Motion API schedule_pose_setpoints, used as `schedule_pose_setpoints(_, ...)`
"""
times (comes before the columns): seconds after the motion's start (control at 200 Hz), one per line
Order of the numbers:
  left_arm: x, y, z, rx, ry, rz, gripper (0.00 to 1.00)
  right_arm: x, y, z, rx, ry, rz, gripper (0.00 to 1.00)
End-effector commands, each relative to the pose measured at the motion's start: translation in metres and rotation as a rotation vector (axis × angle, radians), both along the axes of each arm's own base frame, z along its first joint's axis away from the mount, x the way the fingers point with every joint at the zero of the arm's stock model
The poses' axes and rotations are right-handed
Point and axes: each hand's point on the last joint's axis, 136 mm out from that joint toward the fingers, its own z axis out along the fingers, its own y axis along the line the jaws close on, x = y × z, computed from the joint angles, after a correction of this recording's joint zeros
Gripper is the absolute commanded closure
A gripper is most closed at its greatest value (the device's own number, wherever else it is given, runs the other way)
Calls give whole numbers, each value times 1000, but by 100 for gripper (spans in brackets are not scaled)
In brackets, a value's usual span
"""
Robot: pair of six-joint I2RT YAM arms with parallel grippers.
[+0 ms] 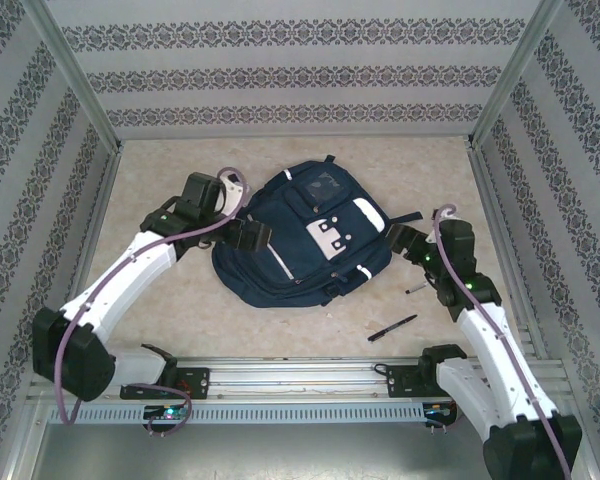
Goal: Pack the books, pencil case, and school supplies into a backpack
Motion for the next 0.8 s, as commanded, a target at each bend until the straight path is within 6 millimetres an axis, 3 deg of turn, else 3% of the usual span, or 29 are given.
schedule_pose_setpoints(0.0,5,-34,-5,-16,-16,-197,8,-18,58,-11,190,162,201,20)
schedule_pose_setpoints(0.08,-8,-59,-11,-1,-9,-313,12,-29,91,-20,172,215,327,25)
schedule_pose_setpoints(0.195,-34,-83,-20,60,-38,-456,9,-42,115,-34,96,276,463,27)
schedule_pose_setpoints(0.345,-54,-65,-56,192,-38,-527,6,-45,134,-43,171,387,494,32)
schedule_pose_setpoints(0.44,-61,-56,-68,255,-28,-576,7,-45,146,-42,193,424,495,35)
schedule_pose_setpoints(0.595,-62,-66,-52,119,-17,-465,11,-39,167,-50,294,574,306,40)
schedule_pose_setpoints(0.695,-57,-71,-29,-42,21,-266,19,-42,186,-59,421,661,174,43)
schedule_pose_setpoints(0.794,-69,-72,-23,-188,141,-104,26,-36,193,-70,464,693,43,46)
